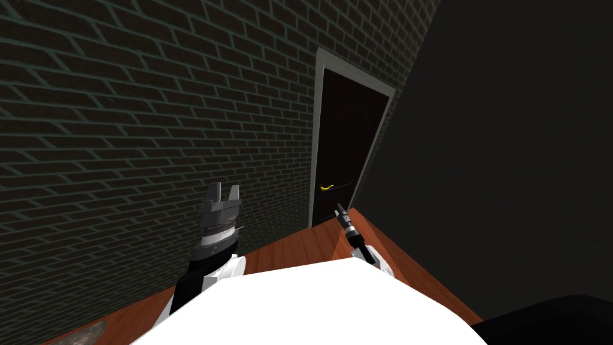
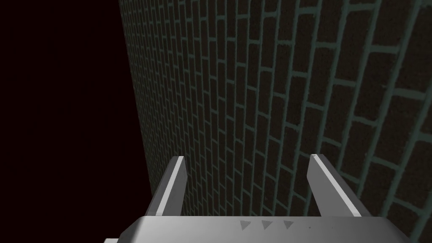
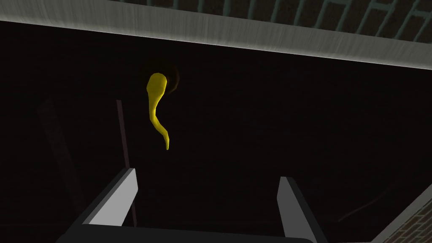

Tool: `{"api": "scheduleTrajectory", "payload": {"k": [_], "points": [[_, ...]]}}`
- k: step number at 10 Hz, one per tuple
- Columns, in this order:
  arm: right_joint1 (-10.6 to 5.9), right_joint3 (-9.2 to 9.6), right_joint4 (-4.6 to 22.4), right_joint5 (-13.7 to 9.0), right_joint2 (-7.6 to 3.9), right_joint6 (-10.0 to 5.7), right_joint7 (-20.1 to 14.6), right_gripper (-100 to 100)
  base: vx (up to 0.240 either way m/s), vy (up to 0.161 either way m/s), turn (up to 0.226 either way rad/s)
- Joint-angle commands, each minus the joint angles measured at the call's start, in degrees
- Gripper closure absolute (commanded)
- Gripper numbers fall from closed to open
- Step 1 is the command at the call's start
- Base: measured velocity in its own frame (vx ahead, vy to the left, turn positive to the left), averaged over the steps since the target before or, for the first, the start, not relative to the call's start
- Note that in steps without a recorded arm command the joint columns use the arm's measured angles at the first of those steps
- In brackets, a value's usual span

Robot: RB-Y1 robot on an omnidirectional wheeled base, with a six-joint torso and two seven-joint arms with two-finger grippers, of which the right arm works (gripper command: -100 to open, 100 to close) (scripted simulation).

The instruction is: Pull the door open

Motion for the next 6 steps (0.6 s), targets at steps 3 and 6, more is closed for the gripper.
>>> {"api": "scheduleTrajectory", "payload": {"k": [3, 6], "points": [[-1.68, 0.20, 5.1, 0.7, -1.64, -1.70, -1.7, -100, 0.087, -0.051, 0.091], [-2.88, 0.37, 8.9, 1.2, -2.87, -2.94, -2.9, -100, 0.089, -0.046, 0.081]]}}
